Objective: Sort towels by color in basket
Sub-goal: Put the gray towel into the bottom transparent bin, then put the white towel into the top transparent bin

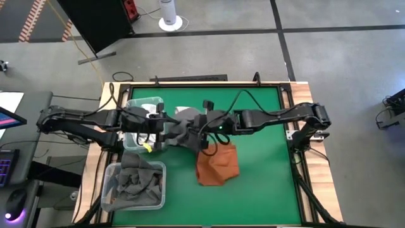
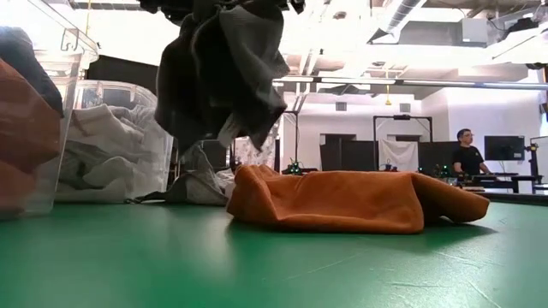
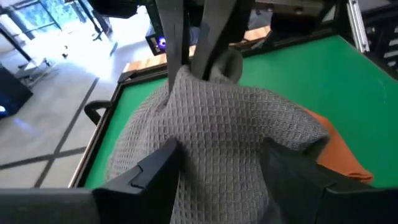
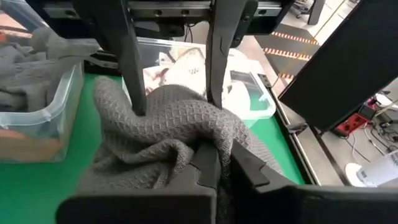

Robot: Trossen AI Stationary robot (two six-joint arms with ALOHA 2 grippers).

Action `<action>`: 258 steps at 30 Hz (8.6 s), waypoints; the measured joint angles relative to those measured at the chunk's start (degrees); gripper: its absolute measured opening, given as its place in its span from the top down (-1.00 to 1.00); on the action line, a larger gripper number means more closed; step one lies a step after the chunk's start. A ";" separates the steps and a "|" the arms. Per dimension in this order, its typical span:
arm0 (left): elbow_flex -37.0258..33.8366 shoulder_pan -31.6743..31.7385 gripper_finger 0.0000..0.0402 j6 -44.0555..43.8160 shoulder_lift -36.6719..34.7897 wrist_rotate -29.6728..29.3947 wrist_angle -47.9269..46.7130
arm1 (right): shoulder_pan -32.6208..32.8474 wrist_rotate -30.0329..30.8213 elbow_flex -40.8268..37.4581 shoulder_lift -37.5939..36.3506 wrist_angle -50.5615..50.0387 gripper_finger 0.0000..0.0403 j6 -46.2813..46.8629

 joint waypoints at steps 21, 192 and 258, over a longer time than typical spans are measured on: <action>-0.04 0.17 -0.61 1.08 4.26 1.72 14.42 | 1.39 -3.84 0.09 -0.24 19.18 0.79 -6.39; -3.88 -39.71 -0.05 -13.90 13.05 7.71 -30.23 | 14.74 31.94 -16.37 -13.20 -11.11 -0.16 31.15; 25.53 3.04 0.98 8.92 46.78 -6.38 -38.71 | 13.35 38.36 -27.90 -18.39 -25.15 -0.16 37.34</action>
